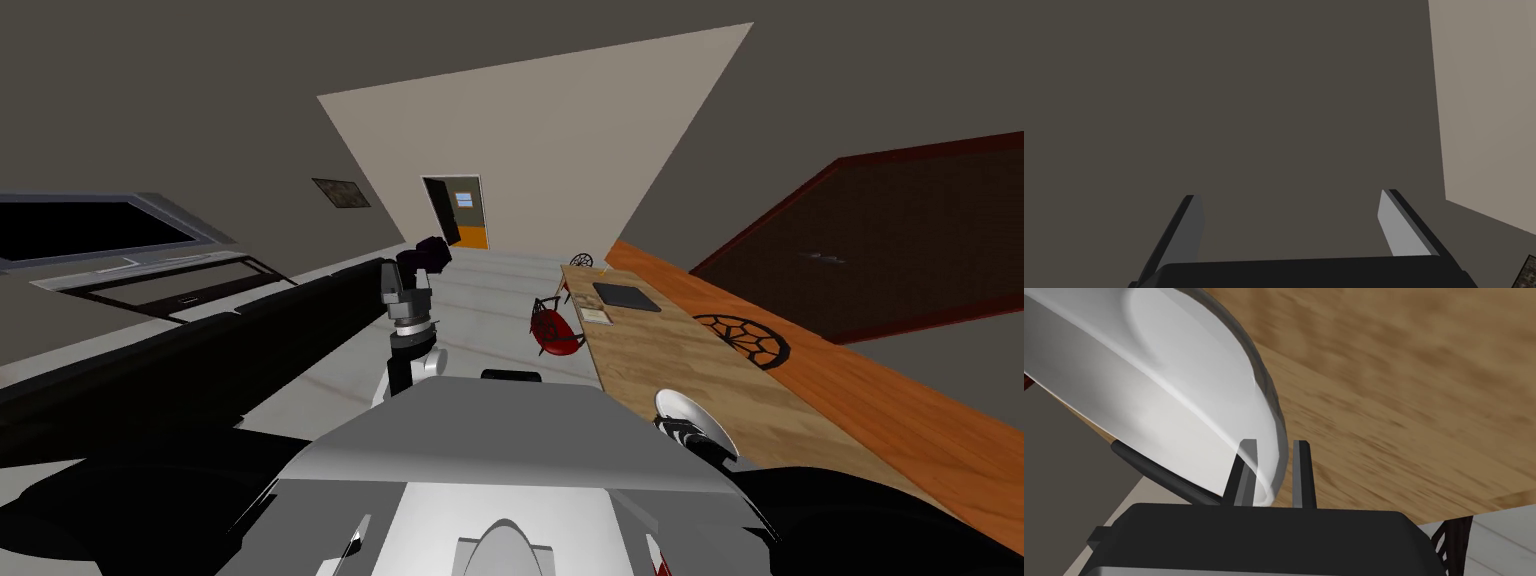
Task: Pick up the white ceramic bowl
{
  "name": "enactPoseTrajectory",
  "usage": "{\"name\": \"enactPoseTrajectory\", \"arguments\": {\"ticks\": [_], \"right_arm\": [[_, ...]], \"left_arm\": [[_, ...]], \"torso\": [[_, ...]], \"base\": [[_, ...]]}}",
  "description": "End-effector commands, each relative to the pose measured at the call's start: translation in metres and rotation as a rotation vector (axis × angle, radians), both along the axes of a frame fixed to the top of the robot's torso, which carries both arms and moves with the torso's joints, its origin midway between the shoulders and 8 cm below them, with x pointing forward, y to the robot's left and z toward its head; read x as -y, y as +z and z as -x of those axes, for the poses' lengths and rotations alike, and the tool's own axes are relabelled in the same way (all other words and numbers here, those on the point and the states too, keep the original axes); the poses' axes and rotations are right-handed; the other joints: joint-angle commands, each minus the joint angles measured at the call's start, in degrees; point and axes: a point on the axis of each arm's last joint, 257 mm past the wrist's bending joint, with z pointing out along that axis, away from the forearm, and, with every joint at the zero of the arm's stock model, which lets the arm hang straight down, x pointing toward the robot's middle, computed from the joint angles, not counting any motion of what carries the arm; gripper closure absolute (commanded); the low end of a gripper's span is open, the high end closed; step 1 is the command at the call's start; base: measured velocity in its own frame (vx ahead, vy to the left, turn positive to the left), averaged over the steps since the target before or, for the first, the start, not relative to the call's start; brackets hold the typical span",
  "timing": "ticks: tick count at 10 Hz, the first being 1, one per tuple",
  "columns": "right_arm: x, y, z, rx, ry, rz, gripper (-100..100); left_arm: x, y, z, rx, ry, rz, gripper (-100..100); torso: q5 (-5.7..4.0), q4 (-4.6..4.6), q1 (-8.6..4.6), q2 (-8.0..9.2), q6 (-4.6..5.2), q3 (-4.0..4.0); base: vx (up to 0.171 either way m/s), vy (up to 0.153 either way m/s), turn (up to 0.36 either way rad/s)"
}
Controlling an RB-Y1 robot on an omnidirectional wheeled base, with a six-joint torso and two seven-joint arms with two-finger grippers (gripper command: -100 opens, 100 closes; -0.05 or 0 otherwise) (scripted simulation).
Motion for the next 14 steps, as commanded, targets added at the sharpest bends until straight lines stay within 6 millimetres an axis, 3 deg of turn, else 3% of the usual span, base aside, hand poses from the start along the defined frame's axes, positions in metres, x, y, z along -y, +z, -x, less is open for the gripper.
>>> {"name": "enactPoseTrajectory", "arguments": {"ticks": [1,4,5,7,11,12,14], "right_arm": [[-0.001,0.001,-0.003,0.002,0.021,0.006,100],[-0.001,0.003,-0.004,-0.027,0.093,0.046,100],[-0.013,0.008,-0.042,0.062,0.102,0.001,100],[-0.018,0.008,-0.044,0.069,0.114,-0.014,100],[-0.018,0.008,-0.044,0.027,0.207,0.040,100],[-0.031,0.015,-0.078,0.106,0.216,-0.005,100],[-0.036,0.013,-0.079,0.100,0.240,-0.016,100]], "left_arm": [[0.000,0.000,0.000,0.000,0.000,0.000,0],[0.000,0.000,0.000,0.000,0.000,0.000,0],[0.000,0.000,0.000,0.000,0.000,0.000,0],[0.000,0.000,0.000,0.000,0.000,0.000,0],[0.000,0.000,0.000,0.000,0.000,0.000,0],[0.000,0.000,0.000,0.000,0.000,0.000,0],[0.000,0.000,0.000,0.000,0.000,0.000,0]], "torso": [[0.00,0.00,0.00,0.00,0.00,0.00],[0.09,0.07,0.08,0.32,0.03,0.19],[0.10,0.06,0.09,0.32,0.02,0.19],[0.10,-0.02,0.07,-0.11,0.10,-0.06],[0.21,0.11,0.18,0.38,0.02,0.23],[0.22,0.10,0.19,0.38,0.01,0.23],[0.25,0.02,0.20,-0.06,0.04,-0.01]], "base": [[0.006,0.011,0.021],[-0.009,0.002,0.007],[0.107,-0.029,-0.332],[0.100,-0.008,-0.296],[-0.006,0.002,0.011],[0.106,-0.027,-0.430],[0.104,0.001,-0.258]]}}
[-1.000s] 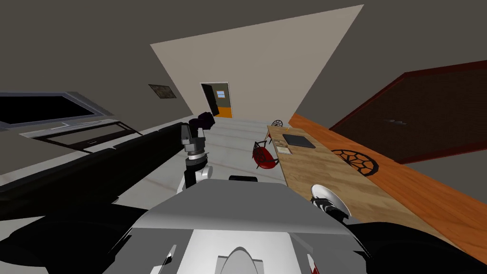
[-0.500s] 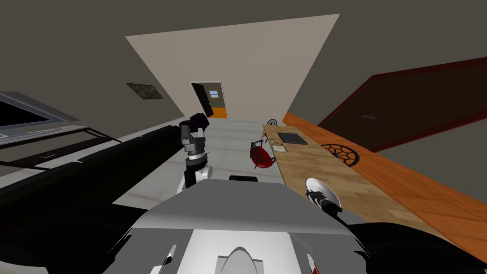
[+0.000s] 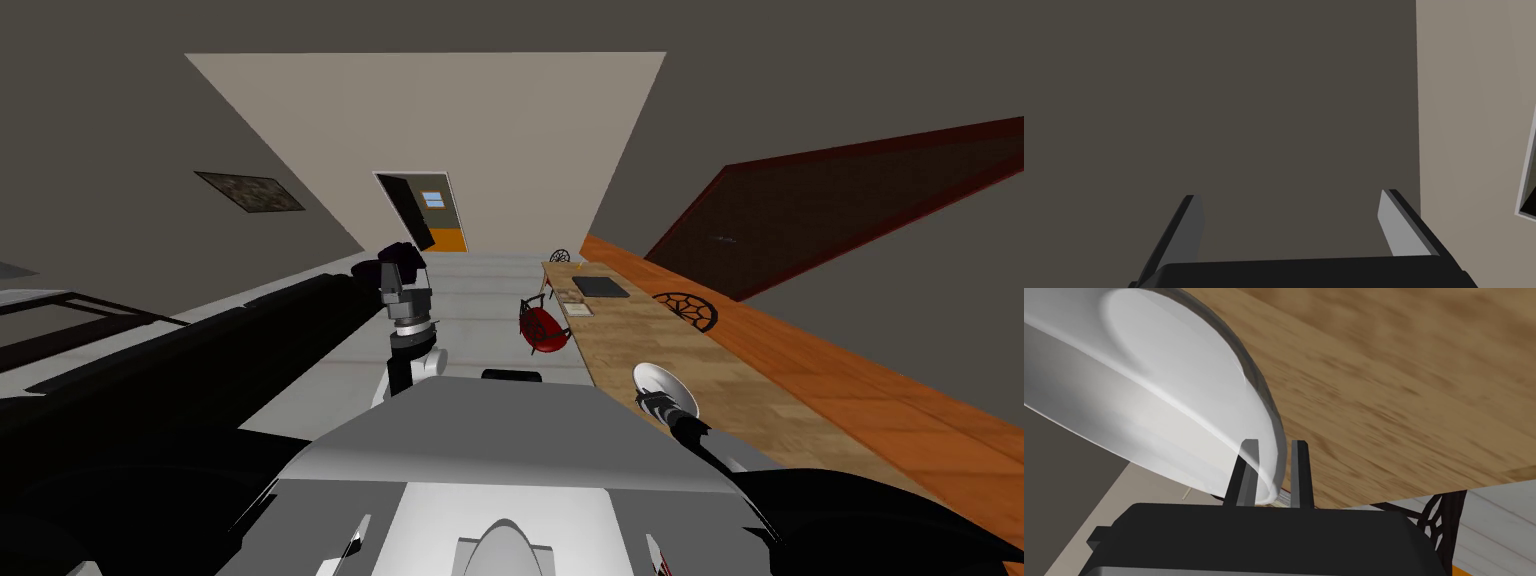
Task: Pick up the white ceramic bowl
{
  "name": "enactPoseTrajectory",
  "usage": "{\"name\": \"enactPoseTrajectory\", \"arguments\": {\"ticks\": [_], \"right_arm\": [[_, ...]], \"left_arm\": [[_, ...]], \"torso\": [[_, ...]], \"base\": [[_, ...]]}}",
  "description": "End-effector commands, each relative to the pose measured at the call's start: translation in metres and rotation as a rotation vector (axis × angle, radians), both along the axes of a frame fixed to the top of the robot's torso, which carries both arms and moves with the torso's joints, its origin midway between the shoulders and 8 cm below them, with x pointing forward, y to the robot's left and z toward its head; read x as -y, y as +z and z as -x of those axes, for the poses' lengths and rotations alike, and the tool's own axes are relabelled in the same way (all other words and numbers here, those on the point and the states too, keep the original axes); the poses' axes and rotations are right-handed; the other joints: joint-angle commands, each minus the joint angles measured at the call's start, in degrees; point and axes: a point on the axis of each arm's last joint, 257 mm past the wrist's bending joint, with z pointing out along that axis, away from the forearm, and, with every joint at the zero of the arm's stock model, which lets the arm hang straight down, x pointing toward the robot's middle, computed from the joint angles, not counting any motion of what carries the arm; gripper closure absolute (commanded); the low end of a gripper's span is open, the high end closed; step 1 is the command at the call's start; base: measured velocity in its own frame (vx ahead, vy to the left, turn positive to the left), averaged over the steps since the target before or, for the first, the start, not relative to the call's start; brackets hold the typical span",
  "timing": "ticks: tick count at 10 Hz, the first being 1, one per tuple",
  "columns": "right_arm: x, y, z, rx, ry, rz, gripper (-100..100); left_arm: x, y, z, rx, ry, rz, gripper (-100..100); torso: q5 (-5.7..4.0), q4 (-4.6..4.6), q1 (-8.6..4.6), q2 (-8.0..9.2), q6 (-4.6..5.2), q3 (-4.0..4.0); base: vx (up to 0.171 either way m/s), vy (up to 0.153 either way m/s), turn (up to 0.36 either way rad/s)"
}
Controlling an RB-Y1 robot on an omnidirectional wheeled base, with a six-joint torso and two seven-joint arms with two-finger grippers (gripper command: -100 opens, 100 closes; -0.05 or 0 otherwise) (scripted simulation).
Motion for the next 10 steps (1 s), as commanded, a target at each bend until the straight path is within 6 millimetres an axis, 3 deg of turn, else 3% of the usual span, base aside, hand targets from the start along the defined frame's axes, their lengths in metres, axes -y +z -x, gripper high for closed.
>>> {"name": "enactPoseTrajectory", "arguments": {"ticks": [1,4,5,7,10], "right_arm": [[-0.002,0.000,-0.002,-0.002,0.017,0.005,100],[-0.002,-0.001,-0.001,-0.028,0.077,0.049,100],[-0.016,0.007,-0.032,0.033,0.090,-0.001,100],[-0.021,0.004,-0.030,0.016,0.122,-0.002,100],[-0.020,0.002,-0.027,-0.013,0.173,0.040,100]], "left_arm": [[0.000,0.000,0.000,0.000,0.000,0.000,0],[0.000,0.000,0.000,0.000,0.000,0.000,0],[0.000,0.000,0.000,0.000,0.000,0.000,0],[0.000,0.000,0.000,0.000,0.000,0.000,0],[0.000,0.000,0.000,0.000,0.000,0.000,0]], "torso": [[0.00,0.00,0.00,0.00,0.00,0.00],[0.06,0.06,0.00,0.37,0.08,0.21],[0.08,0.06,0.00,0.38,0.06,0.21],[0.11,-0.03,0.10,-0.02,0.14,-0.02],[0.14,0.07,0.08,0.31,0.02,0.18]], "base": [[0.007,0.015,0.072],[-0.011,0.000,0.000],[0.099,-0.012,-0.386],[0.098,0.016,-0.279],[0.000,0.001,0.026]]}}
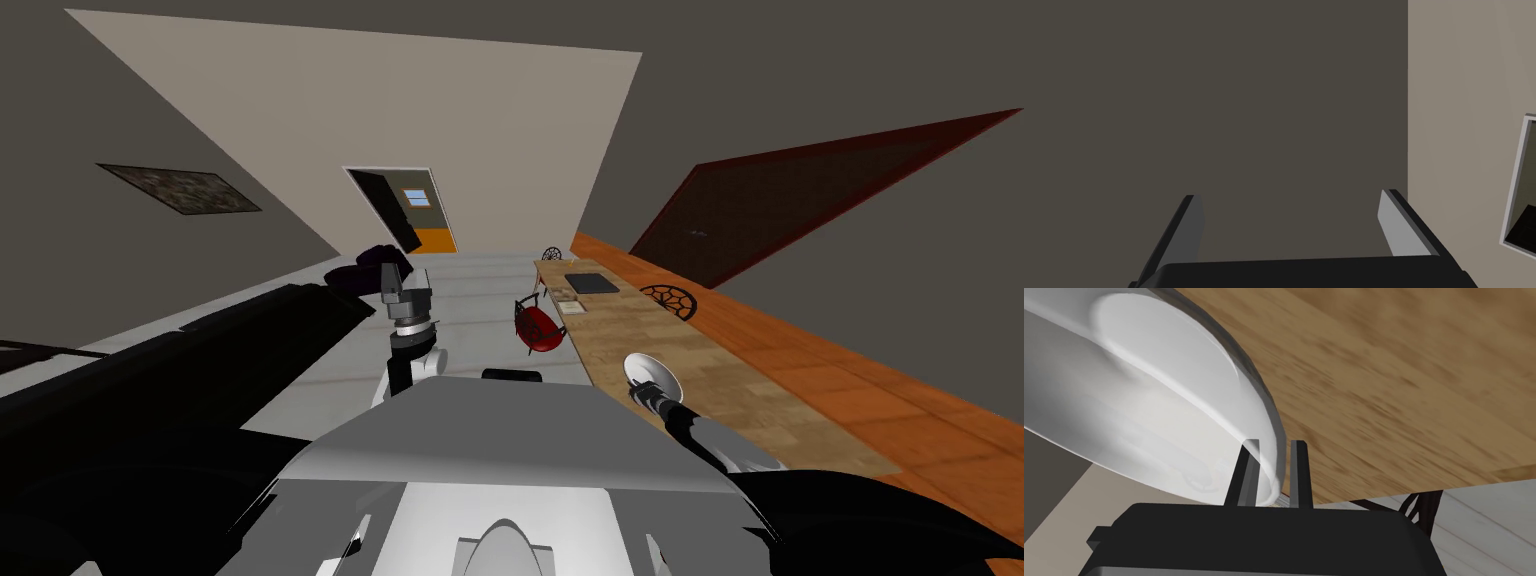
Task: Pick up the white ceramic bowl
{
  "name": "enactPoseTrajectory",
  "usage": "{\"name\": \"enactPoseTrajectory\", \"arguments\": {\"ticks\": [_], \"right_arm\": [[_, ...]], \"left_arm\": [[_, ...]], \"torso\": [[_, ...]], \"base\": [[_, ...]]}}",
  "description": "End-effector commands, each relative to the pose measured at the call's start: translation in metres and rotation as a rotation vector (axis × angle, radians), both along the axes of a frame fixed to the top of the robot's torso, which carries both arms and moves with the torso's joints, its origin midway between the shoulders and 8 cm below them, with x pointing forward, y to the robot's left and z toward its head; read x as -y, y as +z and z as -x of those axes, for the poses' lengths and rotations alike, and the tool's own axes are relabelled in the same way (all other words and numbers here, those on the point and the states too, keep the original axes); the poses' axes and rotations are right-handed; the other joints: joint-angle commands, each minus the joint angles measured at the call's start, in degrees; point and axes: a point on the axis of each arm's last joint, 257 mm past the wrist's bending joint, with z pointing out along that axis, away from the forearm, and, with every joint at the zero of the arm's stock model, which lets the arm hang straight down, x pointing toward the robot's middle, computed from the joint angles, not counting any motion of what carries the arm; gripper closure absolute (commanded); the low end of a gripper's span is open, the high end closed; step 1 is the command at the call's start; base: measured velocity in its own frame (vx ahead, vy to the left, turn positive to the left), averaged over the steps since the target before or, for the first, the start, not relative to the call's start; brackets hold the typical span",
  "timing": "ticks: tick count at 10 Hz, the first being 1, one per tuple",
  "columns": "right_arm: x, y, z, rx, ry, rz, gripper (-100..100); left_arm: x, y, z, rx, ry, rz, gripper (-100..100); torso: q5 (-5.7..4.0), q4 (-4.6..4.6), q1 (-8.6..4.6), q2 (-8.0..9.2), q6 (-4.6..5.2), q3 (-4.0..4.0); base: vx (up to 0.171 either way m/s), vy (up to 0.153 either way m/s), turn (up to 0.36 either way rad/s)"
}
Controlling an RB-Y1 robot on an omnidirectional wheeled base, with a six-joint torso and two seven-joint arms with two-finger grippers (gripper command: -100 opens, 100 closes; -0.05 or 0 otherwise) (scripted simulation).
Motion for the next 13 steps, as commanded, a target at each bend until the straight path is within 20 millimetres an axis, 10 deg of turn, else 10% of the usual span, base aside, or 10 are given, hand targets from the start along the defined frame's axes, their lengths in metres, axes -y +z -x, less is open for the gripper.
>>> {"name": "enactPoseTrajectory", "arguments": {"ticks": [1,2,13], "right_arm": [[0.000,-0.001,0.001,-0.011,0.023,0.019,100],[-0.013,0.007,-0.026,0.034,0.036,-0.030,100],[-0.027,0.001,-0.035,-0.033,0.171,0.010,100]], "left_arm": [[0.000,0.000,0.000,0.000,0.000,0.000,0],[0.000,0.000,0.000,0.000,0.000,0.000,0],[0.000,0.000,0.000,0.000,0.000,0.000,0]], "torso": [[0.00,0.00,0.00,0.00,0.00,0.00],[0.01,0.00,0.00,0.02,-0.01,0.01],[0.14,0.02,0.19,-0.12,-0.05,-0.05]], "base": [[-0.007,-0.005,-0.009],[0.083,0.013,-0.349],[0.045,0.010,-0.126]]}}
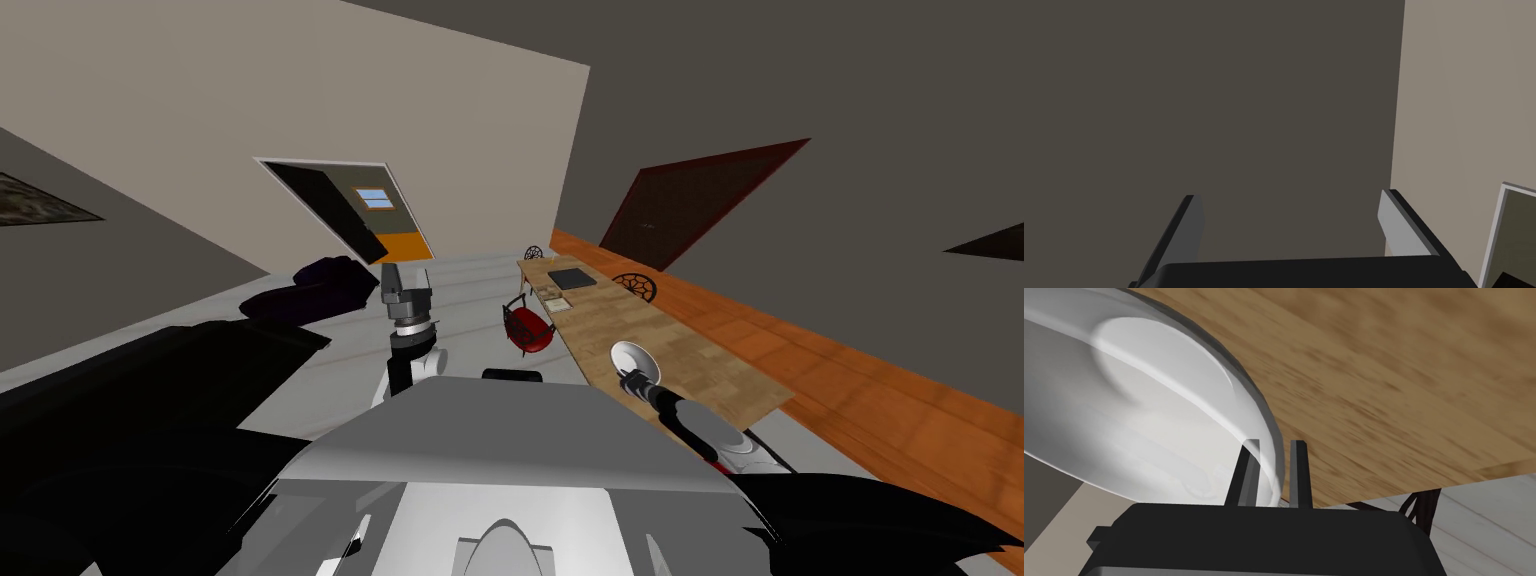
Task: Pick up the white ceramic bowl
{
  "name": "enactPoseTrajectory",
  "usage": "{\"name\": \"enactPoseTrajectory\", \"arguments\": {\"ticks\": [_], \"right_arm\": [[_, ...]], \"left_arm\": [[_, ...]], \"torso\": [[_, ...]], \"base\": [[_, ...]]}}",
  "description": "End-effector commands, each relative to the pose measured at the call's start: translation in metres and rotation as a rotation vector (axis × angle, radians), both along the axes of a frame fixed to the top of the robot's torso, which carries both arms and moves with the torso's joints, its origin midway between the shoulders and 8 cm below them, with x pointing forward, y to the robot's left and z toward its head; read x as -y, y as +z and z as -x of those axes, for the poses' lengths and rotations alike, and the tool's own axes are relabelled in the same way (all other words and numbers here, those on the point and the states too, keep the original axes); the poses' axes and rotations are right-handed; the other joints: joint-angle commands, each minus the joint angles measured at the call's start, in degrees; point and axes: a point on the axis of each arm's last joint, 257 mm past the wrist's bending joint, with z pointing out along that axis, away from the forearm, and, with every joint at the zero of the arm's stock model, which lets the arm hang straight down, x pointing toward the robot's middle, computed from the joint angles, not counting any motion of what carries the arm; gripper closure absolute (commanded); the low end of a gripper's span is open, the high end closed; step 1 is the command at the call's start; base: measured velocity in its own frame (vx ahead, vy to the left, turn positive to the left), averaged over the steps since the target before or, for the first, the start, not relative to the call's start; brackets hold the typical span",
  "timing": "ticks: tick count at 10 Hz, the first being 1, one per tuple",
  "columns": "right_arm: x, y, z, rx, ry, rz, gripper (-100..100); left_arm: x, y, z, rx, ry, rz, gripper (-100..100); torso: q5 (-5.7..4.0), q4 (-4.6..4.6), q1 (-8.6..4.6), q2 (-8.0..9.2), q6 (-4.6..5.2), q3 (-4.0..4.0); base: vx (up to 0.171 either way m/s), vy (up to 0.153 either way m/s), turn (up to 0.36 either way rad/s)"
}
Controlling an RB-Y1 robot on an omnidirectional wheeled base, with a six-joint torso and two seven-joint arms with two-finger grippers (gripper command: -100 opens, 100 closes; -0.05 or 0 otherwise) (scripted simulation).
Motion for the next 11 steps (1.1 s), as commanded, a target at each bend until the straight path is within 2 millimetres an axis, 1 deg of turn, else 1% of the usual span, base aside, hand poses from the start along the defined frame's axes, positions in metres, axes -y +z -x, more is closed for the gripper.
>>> {"name": "enactPoseTrajectory", "arguments": {"ticks": [1,2,3,4,5,9,10,11], "right_arm": [[0.003,-0.001,0.002,-0.016,0.032,0.036,100],[0.003,-0.002,0.003,-0.020,0.039,0.043,100],[-0.007,0.005,-0.019,0.005,0.041,0.003,100],[-0.009,0.002,-0.015,-0.016,0.051,-0.001,100],[-0.008,0.000,-0.013,-0.026,0.047,0.003,100],[-0.001,-0.003,-0.008,-0.060,0.103,0.074,100],[-0.009,0.004,-0.028,-0.041,0.097,0.040,100],[-0.011,0.000,-0.023,-0.064,0.108,0.036,100]], "left_arm": [[0.000,0.000,0.000,0.000,0.000,0.000,0],[0.000,0.000,0.000,0.000,0.000,0.000,0],[0.000,0.000,0.000,0.000,0.000,0.000,0],[0.000,0.000,0.000,0.000,0.000,0.000,0],[0.000,0.000,0.000,0.000,0.000,0.000,0],[0.000,0.000,0.000,0.000,0.000,0.000,0],[0.000,0.000,0.000,0.000,0.000,0.000,0],[0.000,0.000,0.000,0.000,0.000,0.000,0]], "torso": [[0.00,0.00,0.00,0.00,0.00,0.00],[0.01,0.01,-0.02,0.07,0.01,0.04],[0.01,0.02,-0.02,0.10,0.00,0.06],[0.04,0.00,0.00,-0.16,0.03,-0.07],[0.06,-0.07,0.14,-0.25,0.11,-0.14],[0.09,0.06,0.04,0.12,0.02,0.09],[0.10,0.06,0.05,0.14,0.01,0.10],[0.14,0.02,0.21,-0.13,0.09,-0.03]], "base": [[-0.007,-0.006,-0.009],[-0.008,-0.006,-0.010],[0.088,-0.008,-0.310],[0.123,0.037,-0.433],[0.068,0.050,-0.188],[-0.003,0.002,0.015],[0.099,0.039,-0.401],[0.123,0.062,-0.408]]}}
